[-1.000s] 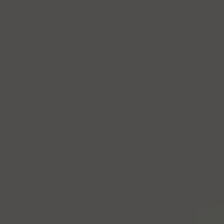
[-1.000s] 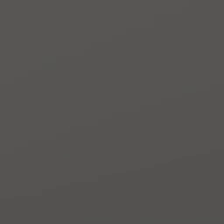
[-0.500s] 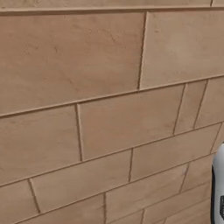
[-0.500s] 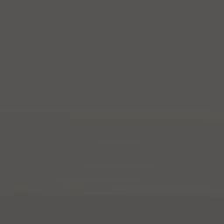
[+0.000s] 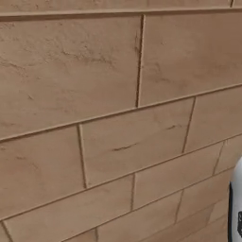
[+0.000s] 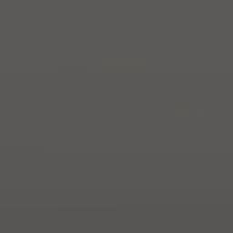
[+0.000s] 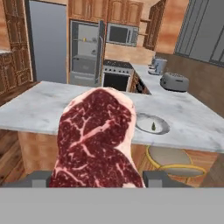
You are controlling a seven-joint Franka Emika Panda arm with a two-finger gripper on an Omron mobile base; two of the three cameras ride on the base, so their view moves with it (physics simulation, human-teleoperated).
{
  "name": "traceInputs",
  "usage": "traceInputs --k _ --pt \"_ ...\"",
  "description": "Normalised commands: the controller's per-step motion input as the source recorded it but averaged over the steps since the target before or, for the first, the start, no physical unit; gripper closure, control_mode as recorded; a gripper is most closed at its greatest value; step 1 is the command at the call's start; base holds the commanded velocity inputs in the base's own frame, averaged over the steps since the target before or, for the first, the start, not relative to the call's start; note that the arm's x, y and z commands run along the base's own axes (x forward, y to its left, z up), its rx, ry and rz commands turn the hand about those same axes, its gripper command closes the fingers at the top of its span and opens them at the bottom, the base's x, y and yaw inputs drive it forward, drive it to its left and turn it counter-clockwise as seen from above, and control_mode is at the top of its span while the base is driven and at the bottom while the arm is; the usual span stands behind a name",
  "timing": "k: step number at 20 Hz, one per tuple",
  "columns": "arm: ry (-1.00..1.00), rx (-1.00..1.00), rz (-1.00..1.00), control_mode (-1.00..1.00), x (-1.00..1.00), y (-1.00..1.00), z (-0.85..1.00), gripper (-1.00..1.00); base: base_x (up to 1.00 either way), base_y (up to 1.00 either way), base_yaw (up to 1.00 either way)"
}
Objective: Take the cheese, steak, and lemon wedge from the fridge and place them on the plate on the dining counter to create an appetizer plate.
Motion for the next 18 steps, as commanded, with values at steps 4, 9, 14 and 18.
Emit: traceInputs --k 4,9,14,18 --pt "0.00 0.00 0.00 1.00 0.00 0.00 0.00 1.00 0.47 -1.00 -0.17" --pt "0.00 0.00 0.00 1.00 0.00 0.00 0.00 1.00 0.69 -0.52 -0.10" --pt "0.00 0.00 0.00 1.00 0.00 0.00 0.00 1.00 0.99 0.12 -0.06" --pt "0.00 0.00 0.00 1.00 0.00 0.00 0.00 1.00 1.00 0.68 -0.08"
